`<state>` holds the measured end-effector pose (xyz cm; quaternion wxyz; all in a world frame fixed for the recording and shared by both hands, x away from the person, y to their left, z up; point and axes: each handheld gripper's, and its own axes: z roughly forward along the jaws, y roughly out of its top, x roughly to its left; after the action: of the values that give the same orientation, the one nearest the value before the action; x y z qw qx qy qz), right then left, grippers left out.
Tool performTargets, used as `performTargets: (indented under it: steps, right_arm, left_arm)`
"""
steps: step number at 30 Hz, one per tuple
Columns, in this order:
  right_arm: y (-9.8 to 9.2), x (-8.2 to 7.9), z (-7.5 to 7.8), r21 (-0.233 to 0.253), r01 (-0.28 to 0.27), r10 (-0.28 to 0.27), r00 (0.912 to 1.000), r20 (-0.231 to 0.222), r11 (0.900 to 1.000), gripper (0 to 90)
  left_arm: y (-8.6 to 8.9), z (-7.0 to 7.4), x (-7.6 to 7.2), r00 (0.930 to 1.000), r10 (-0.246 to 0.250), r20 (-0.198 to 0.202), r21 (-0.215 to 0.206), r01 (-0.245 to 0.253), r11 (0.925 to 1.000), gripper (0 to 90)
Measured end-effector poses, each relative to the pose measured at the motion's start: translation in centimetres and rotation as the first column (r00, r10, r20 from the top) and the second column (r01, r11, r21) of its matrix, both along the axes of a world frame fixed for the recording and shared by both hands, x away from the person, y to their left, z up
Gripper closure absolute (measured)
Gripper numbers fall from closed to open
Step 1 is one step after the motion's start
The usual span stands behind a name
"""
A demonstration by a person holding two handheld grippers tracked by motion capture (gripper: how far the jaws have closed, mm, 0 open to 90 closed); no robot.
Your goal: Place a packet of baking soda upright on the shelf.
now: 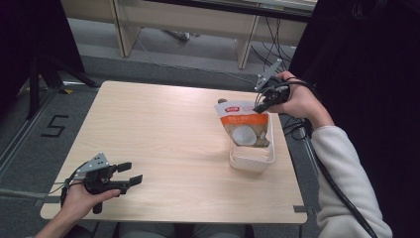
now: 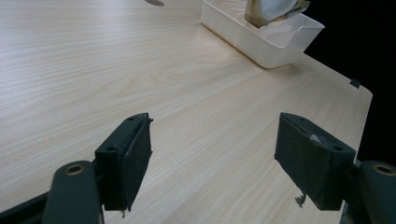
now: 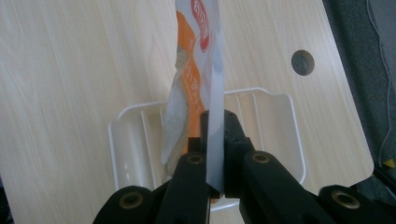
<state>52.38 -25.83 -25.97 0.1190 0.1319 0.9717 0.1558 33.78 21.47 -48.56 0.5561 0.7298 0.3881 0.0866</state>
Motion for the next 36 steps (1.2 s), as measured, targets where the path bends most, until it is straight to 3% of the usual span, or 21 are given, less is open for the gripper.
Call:
performTargets:
  steps: [4, 7, 9, 16, 36]
  right_arm:
    - [0.0, 0.2, 0.0, -0.016, 0.013, -0.013, 0.9999, 0.01, 1.0, 90.0]
    - [0.0, 0.2, -0.2, -0.03, 0.032, -0.031, 0.9995, 0.006, 0.999, 90.0]
    - [0.1, 0.6, -0.3, -0.048, 0.006, -0.005, 0.9998, 0.019, 0.999, 90.0]
    - [0.1, 0.8, -0.8, -0.072, 0.019, -0.017, 0.9995, 0.027, 0.997, 90.0]
    - [-0.1, 0.9, -1.3, -0.068, 0.003, 0.0, 0.9989, 0.047, 0.998, 90.0]
  left_arm:
    - [0.0, 0.0, 0.0, 0.9998, -0.013, 0.014, 0.005, 0.013, 0.9999, 26.4]
    - [0.0, 0.0, 0.0, 1.0, 0.0, 0.0, -0.003, 0.0, 1.0, 26.4]
    - [0.0, 0.0, 0.0, 1.0, 0.002, -0.001, -0.006, -0.002, 1.0, 26.4]
    - [0.0, 0.0, 0.0, 1.0, 0.001, 0.001, -0.005, -0.001, 1.0, 26.6]
    - [0.0, 0.1, 0.0, 0.9999, -0.008, 0.013, 0.002, 0.008, 1.0, 26.7]
